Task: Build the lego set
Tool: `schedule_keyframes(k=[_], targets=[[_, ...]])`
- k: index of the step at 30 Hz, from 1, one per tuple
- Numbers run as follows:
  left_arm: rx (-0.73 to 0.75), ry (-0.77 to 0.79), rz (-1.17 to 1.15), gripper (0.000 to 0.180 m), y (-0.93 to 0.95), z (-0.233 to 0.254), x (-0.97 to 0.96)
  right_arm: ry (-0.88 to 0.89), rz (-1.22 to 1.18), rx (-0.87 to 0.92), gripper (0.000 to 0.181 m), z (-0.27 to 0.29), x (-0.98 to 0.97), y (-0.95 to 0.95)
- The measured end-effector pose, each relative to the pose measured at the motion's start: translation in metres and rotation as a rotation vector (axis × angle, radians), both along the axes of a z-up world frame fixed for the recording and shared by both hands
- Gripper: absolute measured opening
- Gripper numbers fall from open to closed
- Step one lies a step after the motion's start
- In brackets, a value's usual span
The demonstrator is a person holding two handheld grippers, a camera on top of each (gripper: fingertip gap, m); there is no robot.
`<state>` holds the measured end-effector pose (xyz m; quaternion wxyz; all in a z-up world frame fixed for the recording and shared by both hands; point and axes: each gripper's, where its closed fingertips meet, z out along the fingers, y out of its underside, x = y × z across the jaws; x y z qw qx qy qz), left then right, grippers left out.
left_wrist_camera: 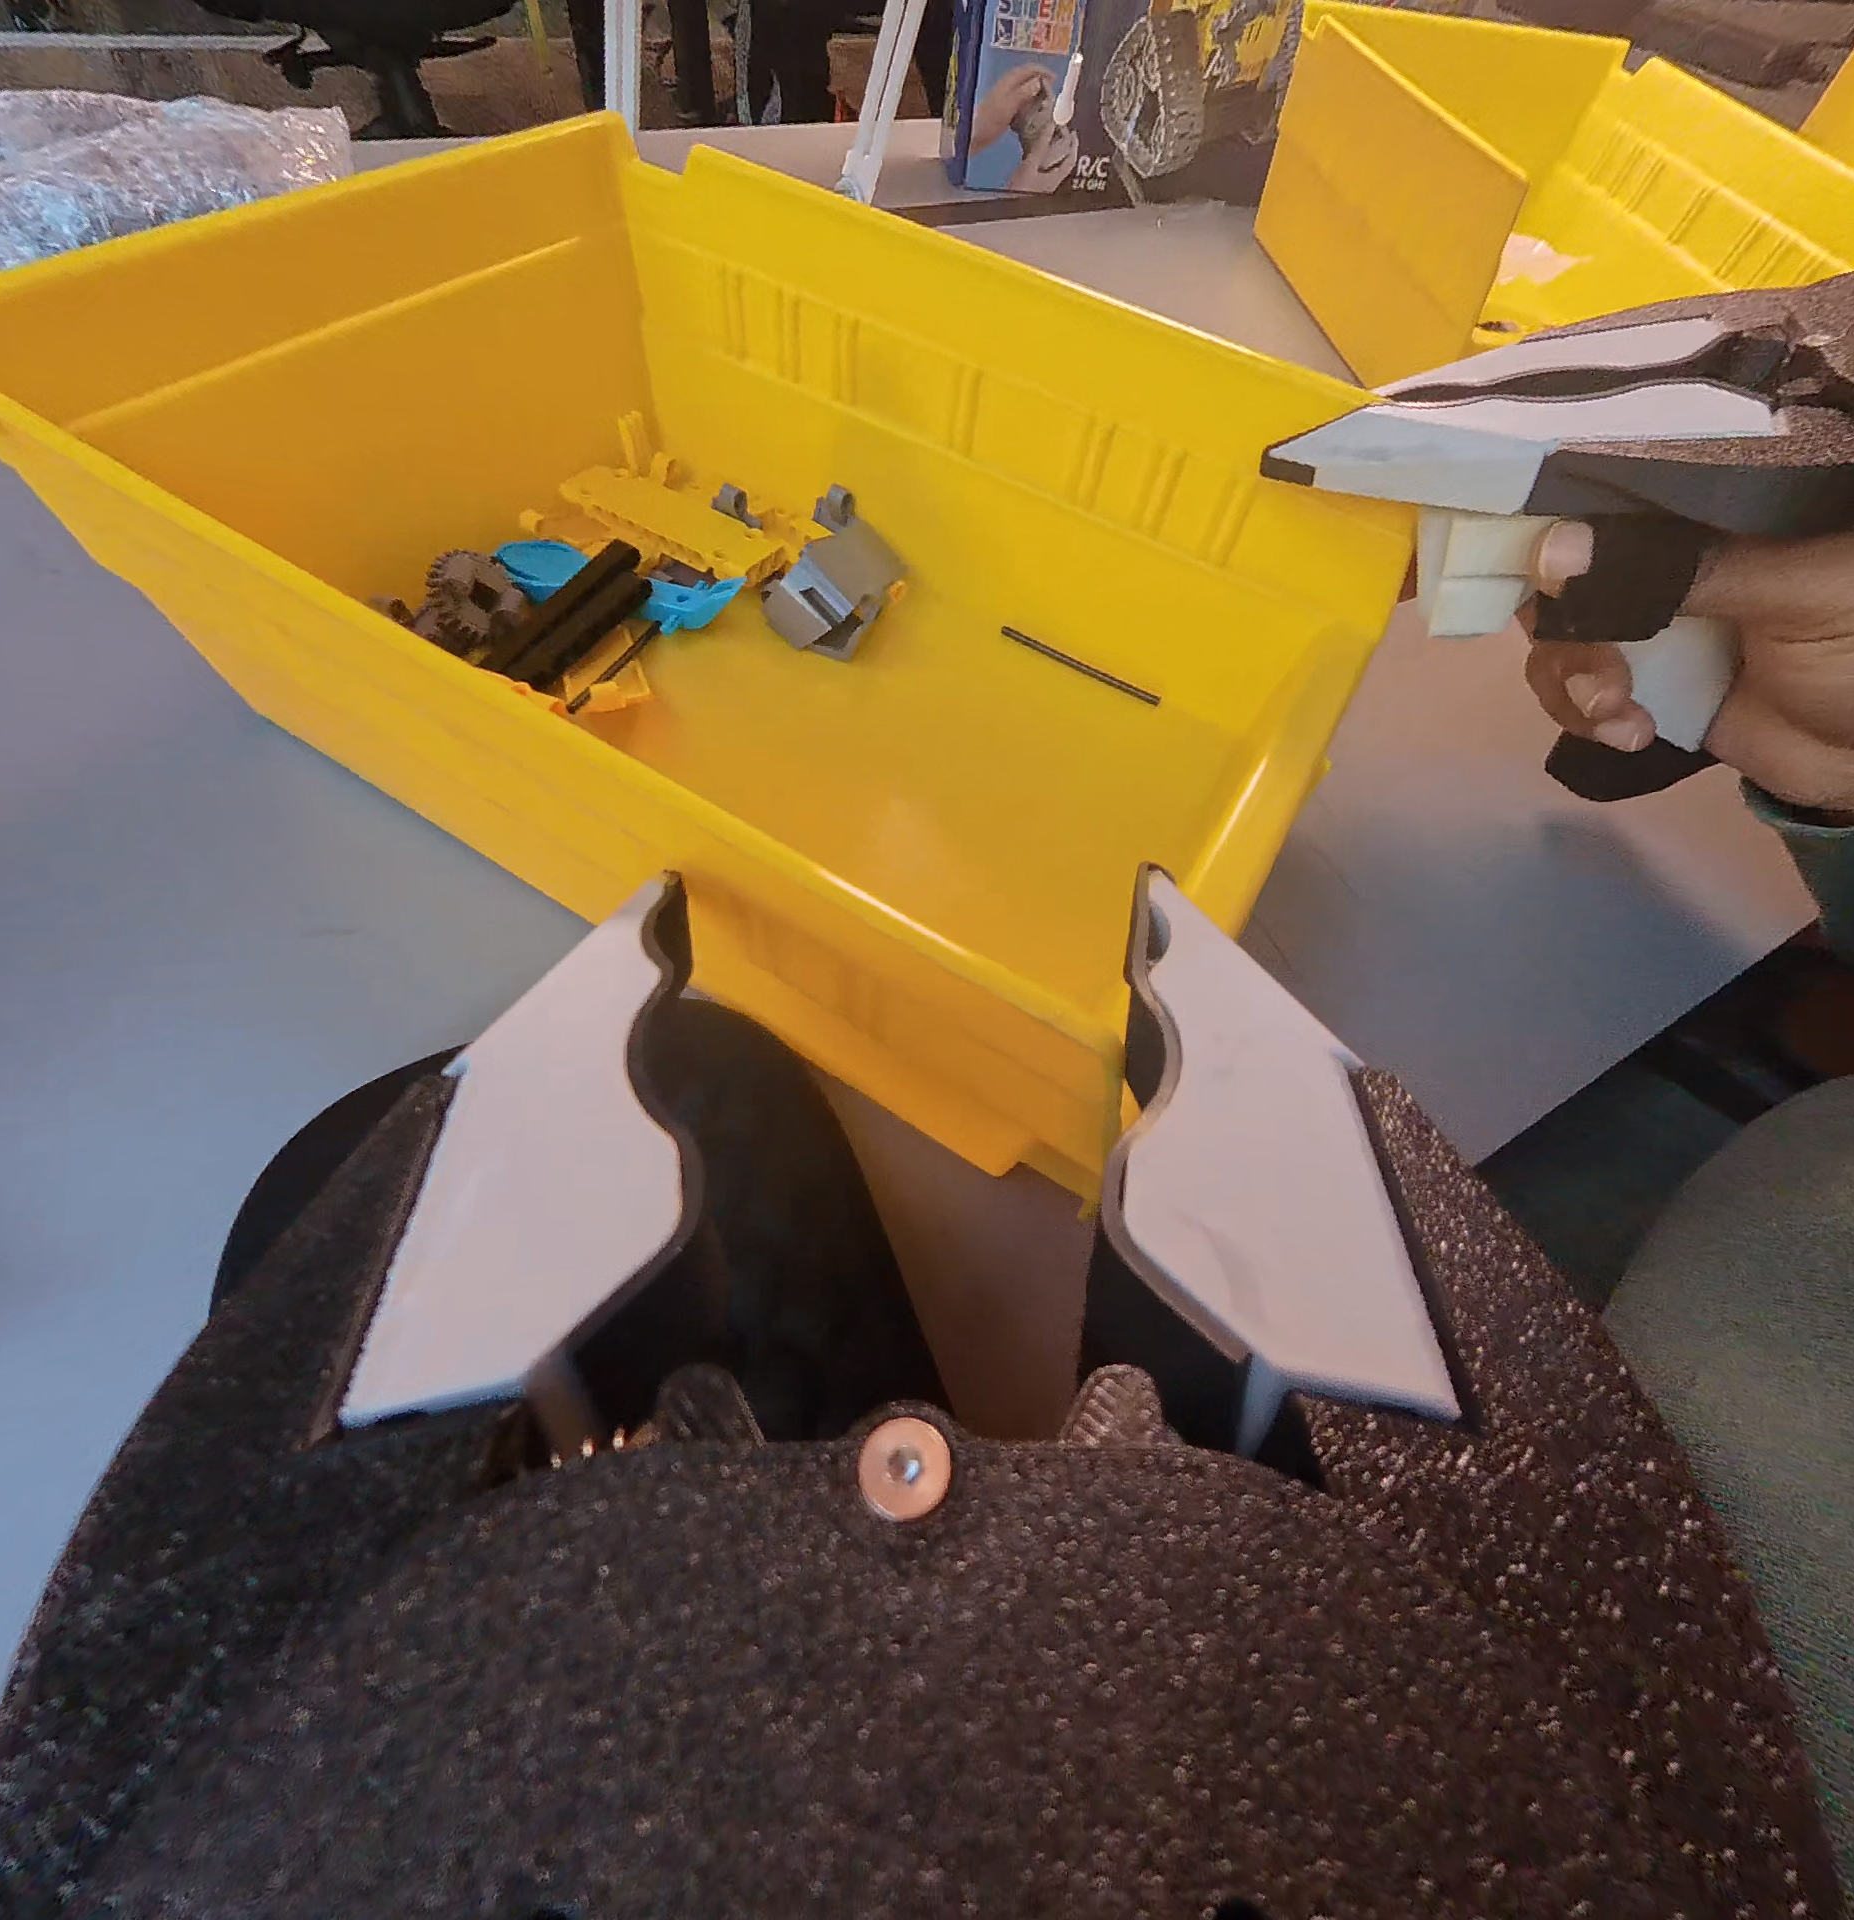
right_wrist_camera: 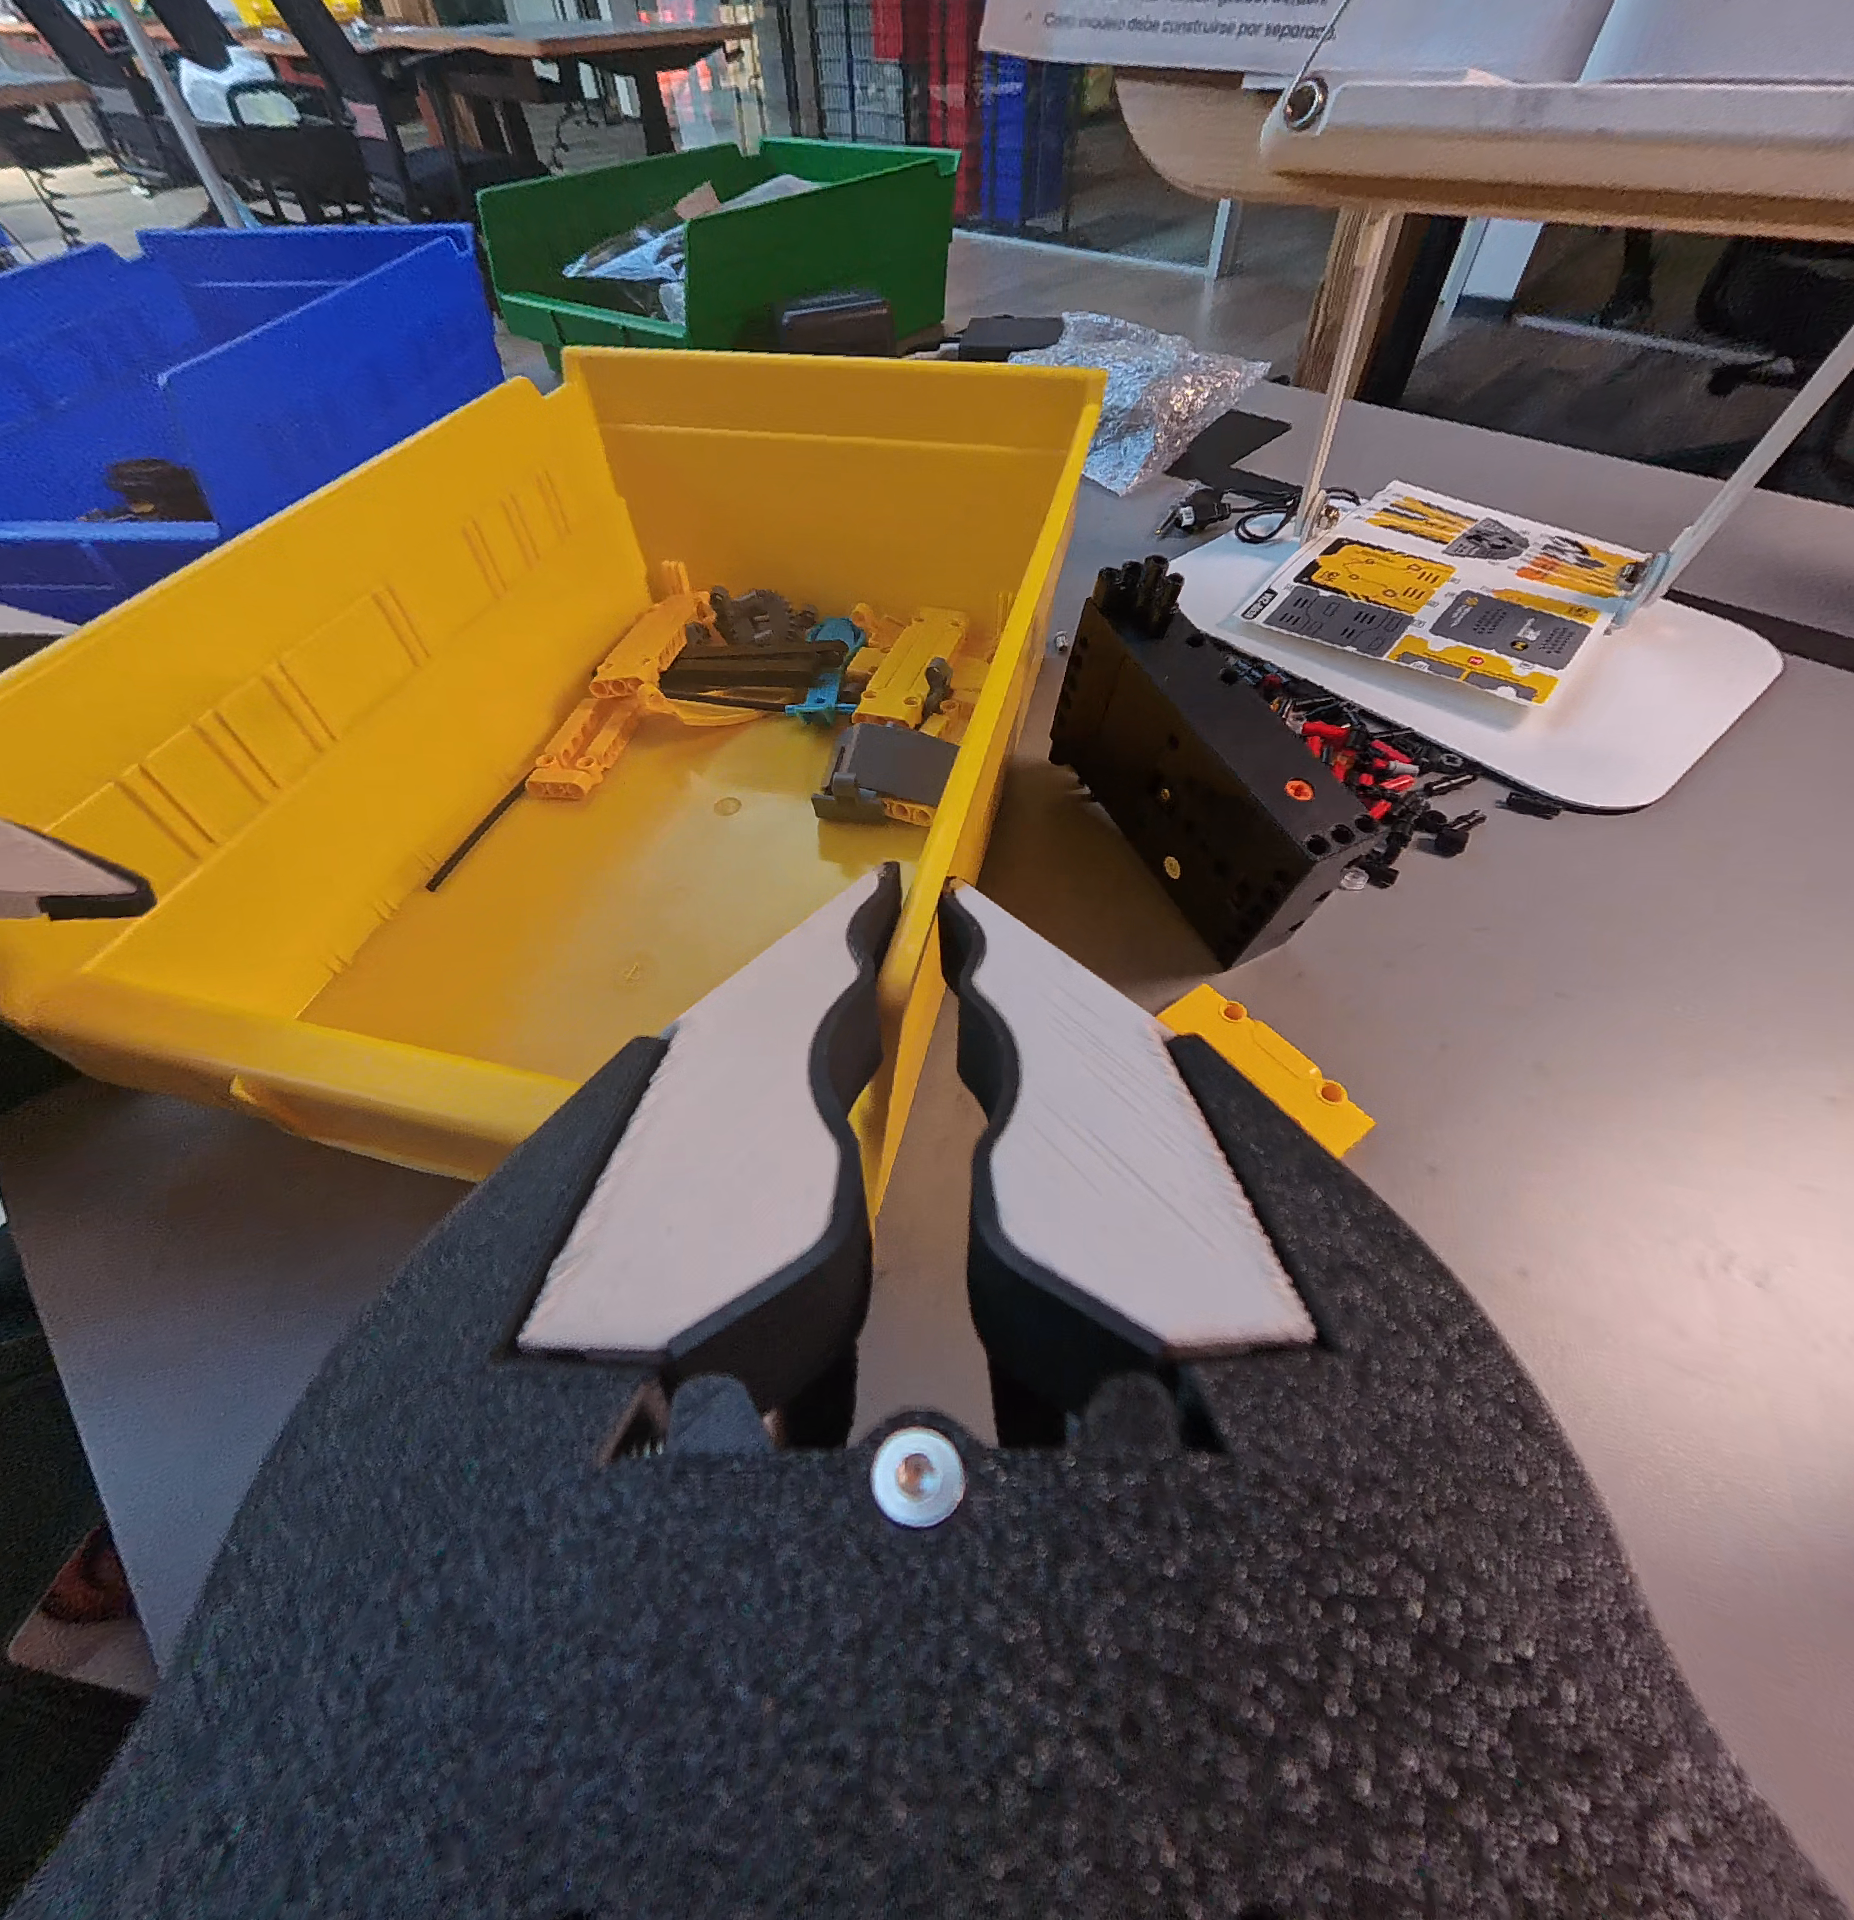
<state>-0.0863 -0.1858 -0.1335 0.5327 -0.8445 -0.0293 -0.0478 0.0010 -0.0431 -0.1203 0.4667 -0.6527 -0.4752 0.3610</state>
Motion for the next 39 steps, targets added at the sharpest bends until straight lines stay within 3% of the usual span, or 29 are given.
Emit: schedule_keyframes(k=[11,20,26,33,39], targets=[[0.053,0.135,-0.049,0.077,-0.008,0.023,0.027,0.058,0.031,0.117,0.005,0.018,0.039,-0.019],[0.210,0.243,0.042,0.077,-0.035,0.112,-0.050,0.102,0.191,0.220,0.010,0.088,-0.042,-0.044],[0.159,0.249,0.048,0.077,-0.029,0.149,-0.163,0.112,0.299,0.218,0.013,0.123,-0.156,-0.042],[0.031,0.203,-0.073,0.072,0.010,0.113,-0.238,0.143,0.163,0.164,0.014,0.099,-0.214,-0.017],[-0.282,0.209,-0.192,0.064,0.030,0.031,-0.264,0.126,0.043,0.145,0.018,0.052,-0.222,-0.010]])
